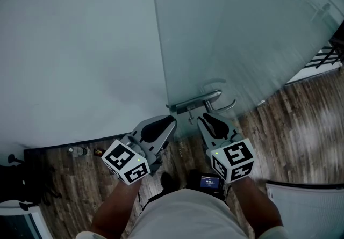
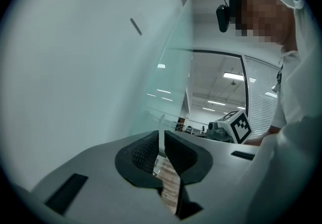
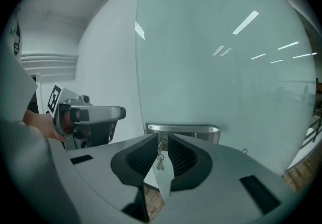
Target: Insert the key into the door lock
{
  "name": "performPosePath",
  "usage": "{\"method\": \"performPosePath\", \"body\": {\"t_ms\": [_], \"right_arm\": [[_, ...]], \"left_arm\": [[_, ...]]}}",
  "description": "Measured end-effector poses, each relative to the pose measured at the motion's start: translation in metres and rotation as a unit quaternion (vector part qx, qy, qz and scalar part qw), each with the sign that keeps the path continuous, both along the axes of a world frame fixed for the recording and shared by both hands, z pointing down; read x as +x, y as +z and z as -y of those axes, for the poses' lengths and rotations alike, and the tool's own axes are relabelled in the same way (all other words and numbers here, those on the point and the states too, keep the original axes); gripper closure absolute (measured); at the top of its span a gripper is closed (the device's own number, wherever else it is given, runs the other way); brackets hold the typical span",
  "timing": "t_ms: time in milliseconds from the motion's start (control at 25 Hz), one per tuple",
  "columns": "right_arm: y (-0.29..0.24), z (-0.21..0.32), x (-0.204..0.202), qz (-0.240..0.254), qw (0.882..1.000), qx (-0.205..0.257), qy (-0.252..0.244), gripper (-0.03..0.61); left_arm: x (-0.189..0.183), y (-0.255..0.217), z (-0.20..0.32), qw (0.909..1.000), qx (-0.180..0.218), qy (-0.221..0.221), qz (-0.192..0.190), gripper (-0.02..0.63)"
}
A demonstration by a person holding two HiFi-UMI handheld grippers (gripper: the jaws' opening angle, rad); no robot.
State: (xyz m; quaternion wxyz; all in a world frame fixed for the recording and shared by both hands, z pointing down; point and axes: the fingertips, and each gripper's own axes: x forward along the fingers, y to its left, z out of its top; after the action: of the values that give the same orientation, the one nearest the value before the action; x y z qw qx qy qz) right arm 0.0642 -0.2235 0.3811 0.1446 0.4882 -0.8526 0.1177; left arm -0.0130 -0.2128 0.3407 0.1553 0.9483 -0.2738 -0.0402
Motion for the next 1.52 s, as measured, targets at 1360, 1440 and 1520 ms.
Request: {"method": "performPosePath", "body": {"t_ms": [1360,1440,1520], "right_arm": [[-0.029,-0.032,0.026,0.023,0.999,0.029,0.024,0.554],[-0.031,-0.035,0.027,0.023,0.999,0.030,0.025,0.554],[-0.032,-0.038,0.029,0.024,0.999,0.030,0.026,0.554]], "left_arm": [[0.000,-0.014,-0.045,0.9999,-0.013,0.006,0.002,0.581],[-0.002,-0.014,-0.048,0.9999,-0.014,0.007,0.006,0.581],[-0.003,-0.012,-0.050,0.9998,-0.016,0.007,0.009,0.581]]}}
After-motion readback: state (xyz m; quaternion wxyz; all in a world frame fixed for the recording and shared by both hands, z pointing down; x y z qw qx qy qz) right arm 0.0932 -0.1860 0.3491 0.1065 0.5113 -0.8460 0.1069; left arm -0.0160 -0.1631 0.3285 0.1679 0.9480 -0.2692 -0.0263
